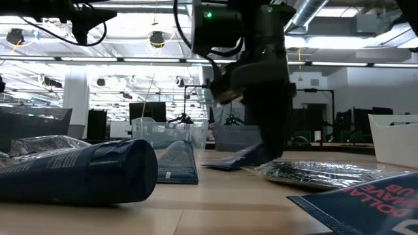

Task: Pick & Place Travel size toiletries
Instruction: Put the blue shave cream into the top black bin

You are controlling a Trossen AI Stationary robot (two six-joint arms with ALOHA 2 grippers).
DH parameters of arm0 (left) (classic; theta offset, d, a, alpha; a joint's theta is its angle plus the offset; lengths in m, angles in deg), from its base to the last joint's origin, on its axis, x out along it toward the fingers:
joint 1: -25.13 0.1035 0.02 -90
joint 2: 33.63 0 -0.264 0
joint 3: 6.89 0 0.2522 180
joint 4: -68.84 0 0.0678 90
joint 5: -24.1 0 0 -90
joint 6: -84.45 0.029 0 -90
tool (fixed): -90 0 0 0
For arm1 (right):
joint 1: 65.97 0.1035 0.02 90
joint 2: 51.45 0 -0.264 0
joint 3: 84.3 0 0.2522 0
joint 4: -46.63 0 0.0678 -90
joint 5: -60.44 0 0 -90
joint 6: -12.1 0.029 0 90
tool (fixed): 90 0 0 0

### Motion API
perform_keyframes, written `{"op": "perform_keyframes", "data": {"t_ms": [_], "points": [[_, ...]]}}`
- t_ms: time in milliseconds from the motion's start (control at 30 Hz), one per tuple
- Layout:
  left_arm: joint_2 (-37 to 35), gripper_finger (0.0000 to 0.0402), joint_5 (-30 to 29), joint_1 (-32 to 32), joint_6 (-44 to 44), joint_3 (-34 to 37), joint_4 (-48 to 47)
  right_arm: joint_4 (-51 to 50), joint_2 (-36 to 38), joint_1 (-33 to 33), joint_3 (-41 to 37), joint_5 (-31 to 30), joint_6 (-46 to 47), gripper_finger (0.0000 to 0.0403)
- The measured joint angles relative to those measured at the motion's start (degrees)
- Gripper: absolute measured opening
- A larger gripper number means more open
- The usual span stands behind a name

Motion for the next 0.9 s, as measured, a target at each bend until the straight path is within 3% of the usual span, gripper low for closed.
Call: {"op": "perform_keyframes", "data": {"t_ms": [433,900], "points": [[0.02,0.0191,-0.01,0.00,0.01,0.00,0.04,-1.11,3.02,-0.79,0.06,-3.96,-39.05,0.0240],[0.02,0.0191,0.01,0.00,0.01,0.04,0.00,2.71,2.95,-0.65,0.06,-5.51,-44.24,0.0240]]}}
